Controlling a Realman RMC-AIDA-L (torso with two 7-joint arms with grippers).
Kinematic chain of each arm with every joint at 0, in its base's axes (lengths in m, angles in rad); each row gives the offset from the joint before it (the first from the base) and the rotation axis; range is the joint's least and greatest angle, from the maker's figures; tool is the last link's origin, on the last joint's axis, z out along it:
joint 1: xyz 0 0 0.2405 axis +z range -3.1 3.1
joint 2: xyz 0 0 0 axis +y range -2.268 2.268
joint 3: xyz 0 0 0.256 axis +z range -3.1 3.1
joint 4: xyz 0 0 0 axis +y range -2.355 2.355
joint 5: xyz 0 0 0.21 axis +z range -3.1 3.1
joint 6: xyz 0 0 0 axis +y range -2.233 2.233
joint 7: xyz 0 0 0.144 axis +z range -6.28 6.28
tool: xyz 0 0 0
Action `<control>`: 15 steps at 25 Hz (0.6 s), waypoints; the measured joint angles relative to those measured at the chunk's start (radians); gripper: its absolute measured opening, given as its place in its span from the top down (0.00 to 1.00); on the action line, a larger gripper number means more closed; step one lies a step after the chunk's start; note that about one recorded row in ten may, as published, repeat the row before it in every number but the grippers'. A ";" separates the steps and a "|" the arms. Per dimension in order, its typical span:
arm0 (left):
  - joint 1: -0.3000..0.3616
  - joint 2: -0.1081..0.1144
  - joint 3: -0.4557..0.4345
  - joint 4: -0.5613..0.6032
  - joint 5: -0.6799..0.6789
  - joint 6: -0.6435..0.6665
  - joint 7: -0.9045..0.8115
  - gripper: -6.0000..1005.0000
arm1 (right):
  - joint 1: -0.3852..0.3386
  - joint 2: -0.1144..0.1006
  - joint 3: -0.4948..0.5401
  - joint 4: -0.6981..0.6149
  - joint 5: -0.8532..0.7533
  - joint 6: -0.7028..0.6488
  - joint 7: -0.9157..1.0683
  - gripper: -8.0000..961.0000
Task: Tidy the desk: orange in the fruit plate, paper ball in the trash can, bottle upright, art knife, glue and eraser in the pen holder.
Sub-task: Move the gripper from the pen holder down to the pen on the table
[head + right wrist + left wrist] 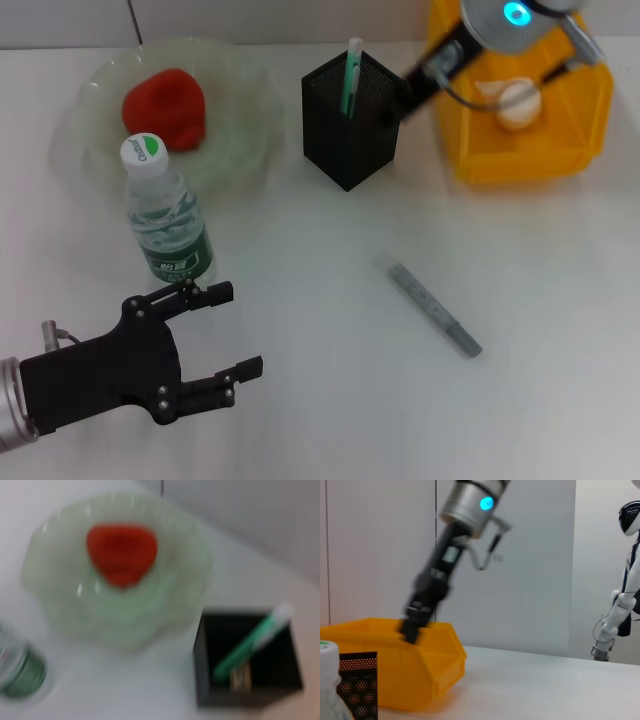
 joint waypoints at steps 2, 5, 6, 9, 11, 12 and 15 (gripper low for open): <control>0.000 0.000 0.000 0.001 0.000 0.001 0.000 0.19 | -0.057 0.006 -0.059 -0.073 0.020 -0.063 0.038 0.43; 0.000 0.000 0.002 0.001 0.000 0.005 0.000 0.19 | -0.081 0.006 -0.100 -0.078 0.030 -0.069 0.054 0.43; -0.002 0.000 0.003 0.001 0.000 0.007 0.000 0.19 | -0.088 0.006 -0.113 -0.066 0.034 -0.069 0.057 0.43; -0.004 0.000 0.003 0.001 0.000 0.007 0.000 0.19 | -0.103 0.007 -0.161 0.010 0.070 -0.048 0.057 0.44; -0.004 0.000 0.002 0.001 0.001 0.007 0.000 0.19 | -0.103 0.007 -0.170 0.028 0.073 -0.038 0.057 0.44; -0.005 0.000 0.002 0.001 0.001 0.007 0.000 0.19 | -0.103 0.007 -0.181 0.061 0.077 -0.022 0.057 0.44; -0.005 0.000 0.003 0.001 0.001 0.007 0.000 0.19 | -0.099 0.007 -0.197 0.090 0.080 -0.010 0.057 0.44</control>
